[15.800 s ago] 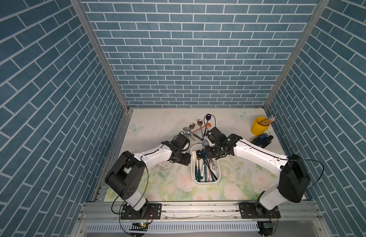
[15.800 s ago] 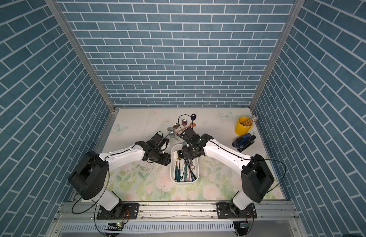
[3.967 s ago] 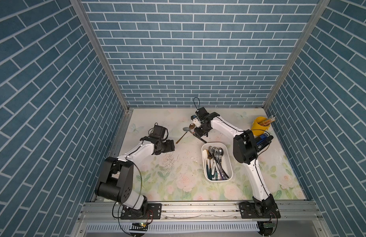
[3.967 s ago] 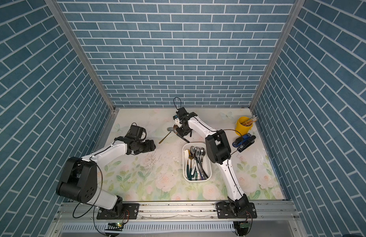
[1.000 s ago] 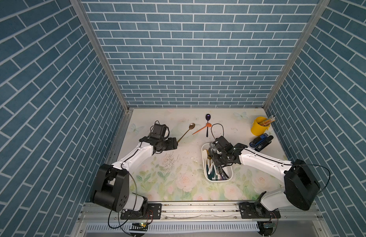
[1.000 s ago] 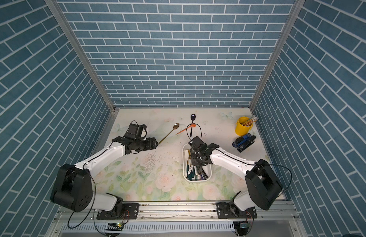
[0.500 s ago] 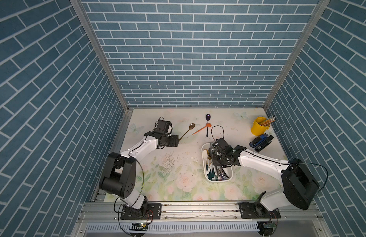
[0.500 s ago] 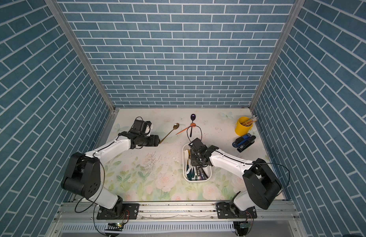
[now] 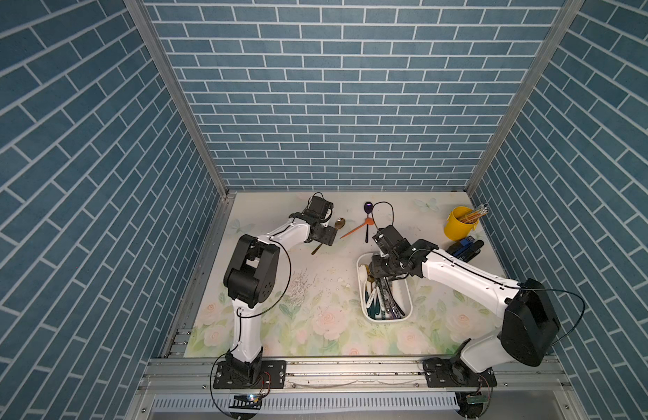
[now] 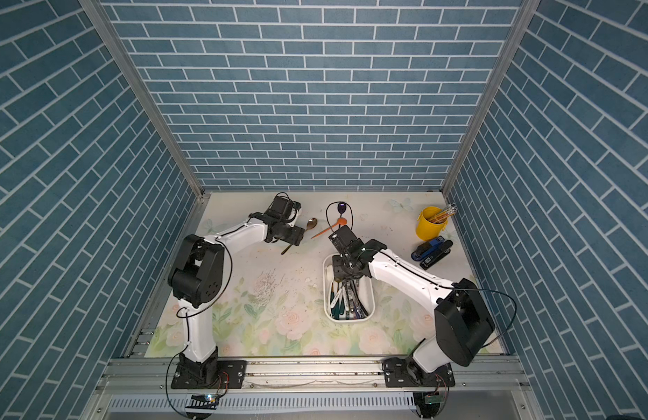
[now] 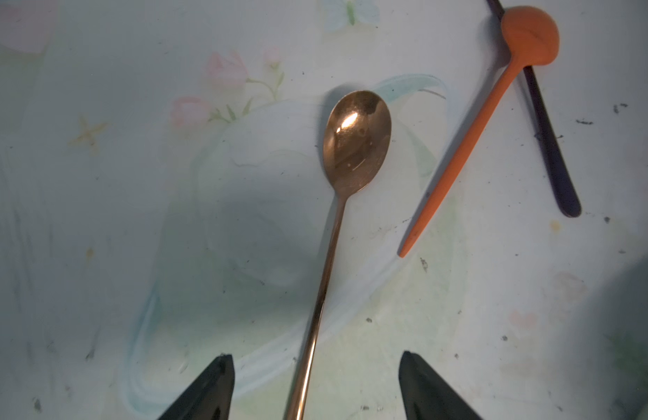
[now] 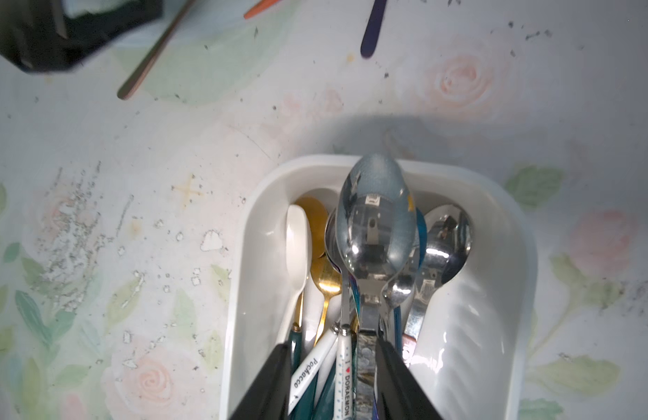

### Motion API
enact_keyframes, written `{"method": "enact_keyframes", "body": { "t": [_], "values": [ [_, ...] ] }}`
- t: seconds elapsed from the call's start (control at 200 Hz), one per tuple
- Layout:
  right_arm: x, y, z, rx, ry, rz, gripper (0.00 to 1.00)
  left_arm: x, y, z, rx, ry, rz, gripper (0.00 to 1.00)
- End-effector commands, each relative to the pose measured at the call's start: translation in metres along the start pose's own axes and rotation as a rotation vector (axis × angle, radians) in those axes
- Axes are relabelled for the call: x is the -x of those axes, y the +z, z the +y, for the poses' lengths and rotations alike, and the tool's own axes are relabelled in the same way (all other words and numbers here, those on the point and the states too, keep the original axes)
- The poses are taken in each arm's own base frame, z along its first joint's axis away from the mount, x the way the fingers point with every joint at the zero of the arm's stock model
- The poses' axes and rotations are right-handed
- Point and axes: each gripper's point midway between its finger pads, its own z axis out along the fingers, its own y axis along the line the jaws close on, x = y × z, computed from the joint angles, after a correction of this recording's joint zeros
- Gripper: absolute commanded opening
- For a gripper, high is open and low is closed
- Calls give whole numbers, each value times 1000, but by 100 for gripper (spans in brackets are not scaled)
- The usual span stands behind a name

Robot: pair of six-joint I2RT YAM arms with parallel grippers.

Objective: Put the spoon into the storage box
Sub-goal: Place the spoon in the storage box, then pick up the spoon from the center of the board, then move the storage box to the center of the board.

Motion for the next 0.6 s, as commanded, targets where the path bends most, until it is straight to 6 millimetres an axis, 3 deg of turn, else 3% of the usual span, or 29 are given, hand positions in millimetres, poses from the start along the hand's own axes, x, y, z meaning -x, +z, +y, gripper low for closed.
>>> {"method": "enact_keyframes", "body": {
  "t": [0.0,0.285,0.595],
  "values": [
    [0,-2,-21,-58,-22,42,42,-9,12,7,53,40,67,76],
    [1,-1,-34,13,50,43,43,-26,49,5,55,43,157,72],
    [-5,6,-51,14,73,73,42,-42,62,-2,16,34,213,59]
  ]
}}
